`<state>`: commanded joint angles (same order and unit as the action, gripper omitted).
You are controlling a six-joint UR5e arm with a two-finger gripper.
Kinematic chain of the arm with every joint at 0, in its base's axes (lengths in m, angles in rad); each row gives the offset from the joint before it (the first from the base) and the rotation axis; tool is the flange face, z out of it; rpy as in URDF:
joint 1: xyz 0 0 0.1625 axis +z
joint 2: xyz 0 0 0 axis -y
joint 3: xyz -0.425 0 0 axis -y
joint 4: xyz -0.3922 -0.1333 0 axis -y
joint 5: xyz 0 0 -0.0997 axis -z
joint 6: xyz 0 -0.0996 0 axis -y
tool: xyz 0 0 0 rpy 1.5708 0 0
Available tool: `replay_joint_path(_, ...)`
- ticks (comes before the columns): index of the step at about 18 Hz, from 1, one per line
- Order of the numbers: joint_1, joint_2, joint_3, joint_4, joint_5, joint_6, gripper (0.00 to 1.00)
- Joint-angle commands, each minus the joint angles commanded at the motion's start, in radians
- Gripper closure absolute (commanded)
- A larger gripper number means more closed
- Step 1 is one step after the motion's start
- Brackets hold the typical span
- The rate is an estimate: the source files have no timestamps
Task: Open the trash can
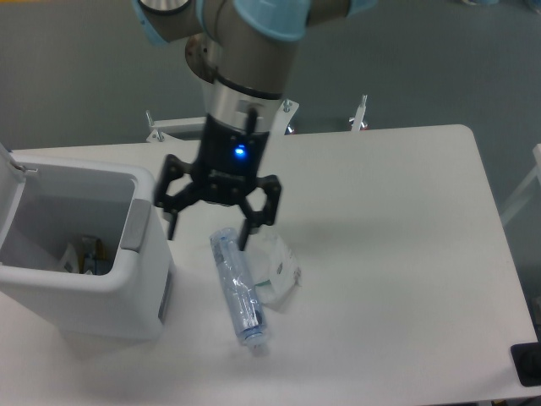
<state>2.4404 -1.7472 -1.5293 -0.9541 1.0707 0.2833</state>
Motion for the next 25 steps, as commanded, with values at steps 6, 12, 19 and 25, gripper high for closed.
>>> replay_joint_path(6,0.146,0.000,-0.130,-0.006,0.205,0.382,0.00)
replay_joint_path(12,0.144,-0.020,-0.159,-0.014,0.334,0.522,0.00)
replay_joint_path(19,0.178,-0.020,-0.181,-0.113,0.408,0.649,0.00)
replay_joint_path(25,0.137,-0.025,-0.190,-0.114,0.437,0.749,0.00)
